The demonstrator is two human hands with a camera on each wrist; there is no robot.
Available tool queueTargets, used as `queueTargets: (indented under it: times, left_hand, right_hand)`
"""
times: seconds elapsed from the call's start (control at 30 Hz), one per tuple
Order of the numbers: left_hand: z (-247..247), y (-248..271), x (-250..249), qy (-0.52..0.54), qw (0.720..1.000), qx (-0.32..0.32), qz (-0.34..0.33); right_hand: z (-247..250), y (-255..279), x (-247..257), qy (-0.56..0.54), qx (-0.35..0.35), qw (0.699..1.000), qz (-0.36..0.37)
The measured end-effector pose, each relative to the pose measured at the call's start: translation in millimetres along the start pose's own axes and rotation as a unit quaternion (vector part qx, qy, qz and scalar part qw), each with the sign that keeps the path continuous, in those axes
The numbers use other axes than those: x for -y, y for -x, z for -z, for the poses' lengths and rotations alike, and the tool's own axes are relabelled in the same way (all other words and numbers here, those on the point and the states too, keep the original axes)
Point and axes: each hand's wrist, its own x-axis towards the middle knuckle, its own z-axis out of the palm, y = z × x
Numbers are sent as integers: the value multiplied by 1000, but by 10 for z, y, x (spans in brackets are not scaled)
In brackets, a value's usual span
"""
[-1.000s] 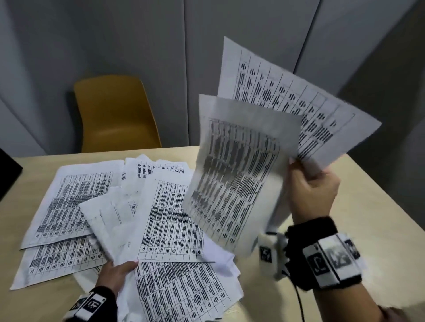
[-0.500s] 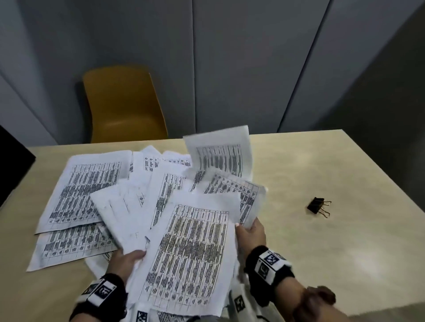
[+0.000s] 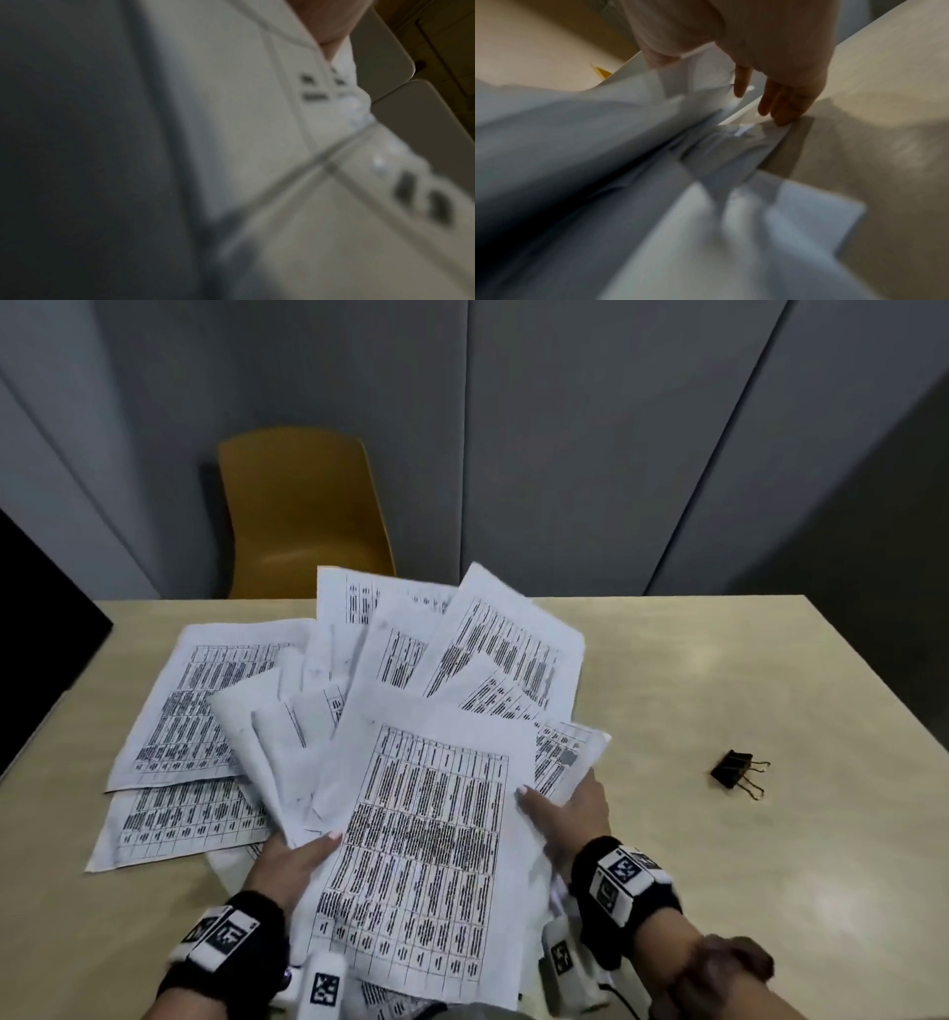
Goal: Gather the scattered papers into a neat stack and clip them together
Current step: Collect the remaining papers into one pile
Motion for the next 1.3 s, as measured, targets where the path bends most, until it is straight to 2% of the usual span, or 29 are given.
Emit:
queueTargets:
  times: [0.07, 0.2, 0.3, 0.33, 0.37, 0.47, 0.6, 0.7, 0.8, 0.87, 0.93, 1.0, 1.07, 1.1, 1.2, 1.23, 1.3]
  left_hand:
    - [-9, 31, -119, 15, 1000, 14, -13]
    - [-13, 40, -251, 42, 997, 68, -22]
    - [-85, 13, -264, 30, 993, 114, -5]
    - [-123, -4, -246, 16, 994, 111, 2]
    - [-170, -14, -231, -1, 994, 109, 9]
    - [-239, -27, -226, -7, 994, 107, 16]
    - [-362, 80, -339, 7, 987, 161, 17]
    - [-487, 56, -324, -12, 992, 129, 12]
    - [-514, -1, -347, -54, 992, 117, -12]
    - [-428, -53, -404, -27, 996, 76, -40]
    - [-267, -104, -485, -65, 994, -27, -89]
    - [-31, -212, -510, -176, 966, -126, -139]
    - [172, -352, -516, -317, 922, -163, -152]
    - [260, -428, -496, -391, 899, -147, -131]
    - [447, -593, -451, -569, 819, -69, -13]
    - [444, -611, -434, -596, 802, -41, 10]
    - [348, -553, -392, -620, 784, -1, 27]
  right_hand:
    - [124, -113, 30, -83, 11, 996, 16]
    - [364, -144, 252, -191, 169, 967, -5]
    - [469, -57, 444, -128, 239, 961, -50]
    - [491, -37, 498, -98, 237, 966, -29]
    - [559, 104, 669, -90, 238, 966, -45]
    - [642, -33, 394, -111, 257, 956, -82]
    - [622, -82, 147, -203, 223, 945, -125]
    - [614, -62, 16, -158, 174, 964, -126]
    - [650, -6, -15, -167, 123, 969, -135]
    - [728, -32, -88, -167, 90, 968, -163]
    - [836, -60, -153, -187, 66, 961, -193]
    - [861, -74, -198, -225, 61, 949, -210]
    - [904, -57, -170, -259, 81, 934, -231]
    - [899, -38, -149, -271, 79, 928, -243]
    - [864, -86, -156, -263, 72, 932, -238]
    - [862, -116, -185, -258, 66, 932, -244]
    - [834, -137, -172, -246, 78, 934, -247]
